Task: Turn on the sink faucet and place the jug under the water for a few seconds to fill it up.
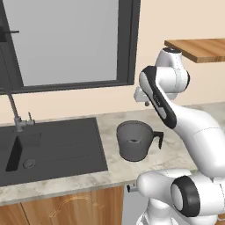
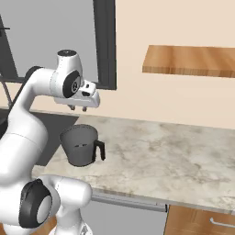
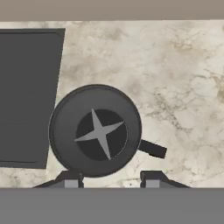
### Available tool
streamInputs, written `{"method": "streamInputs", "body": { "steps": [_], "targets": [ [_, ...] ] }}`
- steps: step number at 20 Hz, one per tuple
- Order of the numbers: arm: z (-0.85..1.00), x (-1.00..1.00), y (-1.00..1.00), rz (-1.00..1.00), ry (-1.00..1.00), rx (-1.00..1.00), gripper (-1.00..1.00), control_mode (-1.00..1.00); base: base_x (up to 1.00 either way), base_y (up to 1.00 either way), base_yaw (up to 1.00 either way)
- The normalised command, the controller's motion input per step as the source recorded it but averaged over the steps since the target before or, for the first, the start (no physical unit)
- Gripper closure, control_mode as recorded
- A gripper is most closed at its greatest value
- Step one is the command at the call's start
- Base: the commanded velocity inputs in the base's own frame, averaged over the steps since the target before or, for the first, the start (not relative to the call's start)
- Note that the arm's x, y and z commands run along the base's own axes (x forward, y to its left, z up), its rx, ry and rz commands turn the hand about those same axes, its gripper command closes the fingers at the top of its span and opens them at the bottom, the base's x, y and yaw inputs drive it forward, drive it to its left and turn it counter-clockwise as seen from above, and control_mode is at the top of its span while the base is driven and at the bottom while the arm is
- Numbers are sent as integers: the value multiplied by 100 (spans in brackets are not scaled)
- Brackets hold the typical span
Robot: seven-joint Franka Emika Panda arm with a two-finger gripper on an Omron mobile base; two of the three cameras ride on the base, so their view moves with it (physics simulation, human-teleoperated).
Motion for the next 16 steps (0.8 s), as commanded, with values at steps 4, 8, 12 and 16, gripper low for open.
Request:
{"method": "streamInputs", "body": {
  "steps": [4,8,12,16],
  "targets": [
    [0,0,0,0,0,0,-100,100,-1,0,0],
    [0,0,0,0,0,0,-100,100,-12,13,0],
    [0,0,0,0,0,0,-100,100,2,94,-5],
    [0,0,0,0,0,0,-100,100,0,96,-3]
  ]
}}
